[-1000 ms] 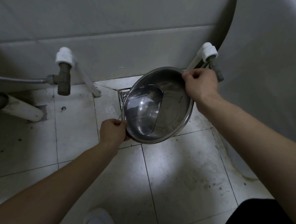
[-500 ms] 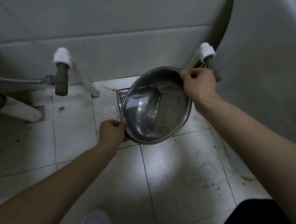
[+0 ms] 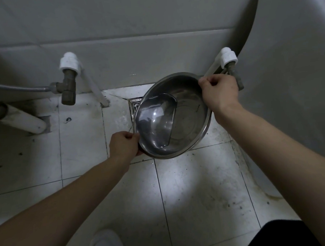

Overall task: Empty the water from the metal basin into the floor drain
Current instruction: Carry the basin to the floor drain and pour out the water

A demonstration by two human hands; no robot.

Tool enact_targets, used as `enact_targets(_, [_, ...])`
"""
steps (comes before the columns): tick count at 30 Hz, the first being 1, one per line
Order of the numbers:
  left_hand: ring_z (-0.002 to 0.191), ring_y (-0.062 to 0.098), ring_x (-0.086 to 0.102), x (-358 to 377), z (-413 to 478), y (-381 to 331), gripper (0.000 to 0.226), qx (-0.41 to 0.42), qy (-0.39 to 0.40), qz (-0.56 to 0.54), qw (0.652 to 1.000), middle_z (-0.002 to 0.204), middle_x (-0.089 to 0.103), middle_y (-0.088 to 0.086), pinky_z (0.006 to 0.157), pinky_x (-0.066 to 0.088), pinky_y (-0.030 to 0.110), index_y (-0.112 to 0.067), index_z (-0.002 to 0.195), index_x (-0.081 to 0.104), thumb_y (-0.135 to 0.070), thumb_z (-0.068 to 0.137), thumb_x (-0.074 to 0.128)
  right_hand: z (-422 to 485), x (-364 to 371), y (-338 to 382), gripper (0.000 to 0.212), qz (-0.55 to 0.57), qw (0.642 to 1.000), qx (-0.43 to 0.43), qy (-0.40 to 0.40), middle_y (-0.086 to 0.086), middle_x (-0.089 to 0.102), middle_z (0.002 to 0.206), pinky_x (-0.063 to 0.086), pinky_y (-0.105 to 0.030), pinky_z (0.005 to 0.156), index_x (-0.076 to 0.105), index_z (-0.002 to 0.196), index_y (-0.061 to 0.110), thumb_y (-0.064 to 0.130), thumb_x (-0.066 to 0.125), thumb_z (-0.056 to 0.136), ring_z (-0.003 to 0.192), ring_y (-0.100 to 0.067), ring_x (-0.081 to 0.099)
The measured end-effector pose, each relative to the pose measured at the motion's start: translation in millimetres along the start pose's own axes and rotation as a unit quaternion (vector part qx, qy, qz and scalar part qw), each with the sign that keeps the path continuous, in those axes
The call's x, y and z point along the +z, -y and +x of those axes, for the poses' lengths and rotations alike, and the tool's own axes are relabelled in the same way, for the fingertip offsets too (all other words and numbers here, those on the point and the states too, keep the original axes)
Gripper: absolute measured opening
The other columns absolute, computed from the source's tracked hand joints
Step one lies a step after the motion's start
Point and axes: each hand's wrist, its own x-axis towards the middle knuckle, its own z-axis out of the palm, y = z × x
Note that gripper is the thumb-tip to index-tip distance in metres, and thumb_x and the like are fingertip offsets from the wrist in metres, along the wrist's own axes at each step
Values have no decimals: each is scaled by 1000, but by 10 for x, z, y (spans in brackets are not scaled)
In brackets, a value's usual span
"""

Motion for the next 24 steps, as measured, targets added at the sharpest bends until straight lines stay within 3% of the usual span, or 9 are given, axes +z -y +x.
enact_targets(10, [54, 13, 72, -2, -38, -24, 17, 1, 7, 6, 1000, 81, 73, 13, 48, 57, 21, -2, 88, 68, -16, 97, 64, 0, -5, -2, 24, -3, 1000, -6, 2, 3, 59, 69, 58, -39, 94, 73, 87, 9, 25, 61, 101, 68, -9, 57])
enact_targets(16, [60, 15, 73, -11, -55, -24, 16, 0, 10, 10, 1000, 83, 73, 13, 49, 58, 21, -4, 88, 68, -16, 98, 63, -21, -3, 13, 23, 0, 1000, -8, 5, 0, 63, 77, 58, -35, 90, 75, 96, 9, 26, 60, 101, 71, -7, 58])
enact_targets(21, [64, 19, 73, -9, -69, -41, 16, 0, 10, 12, 1000, 83, 73, 14, 49, 59, 23, -4, 88, 68, -15, 97, 63, -26, -7, 45, 29, -16, 1000, -14, -2, -17, 72, 92, 58, -42, 92, 75, 96, 2, 27, 61, 101, 81, -20, 64])
enact_targets(24, [64, 19, 74, -12, -71, -45, 16, 0, 7, 12, 1000, 82, 73, 14, 49, 59, 23, -3, 87, 68, -15, 97, 63, -22, -9, 52, 30, -17, 1000, -12, 3, -13, 67, 84, 59, -44, 90, 74, 96, 1, 27, 61, 100, 81, -23, 64])
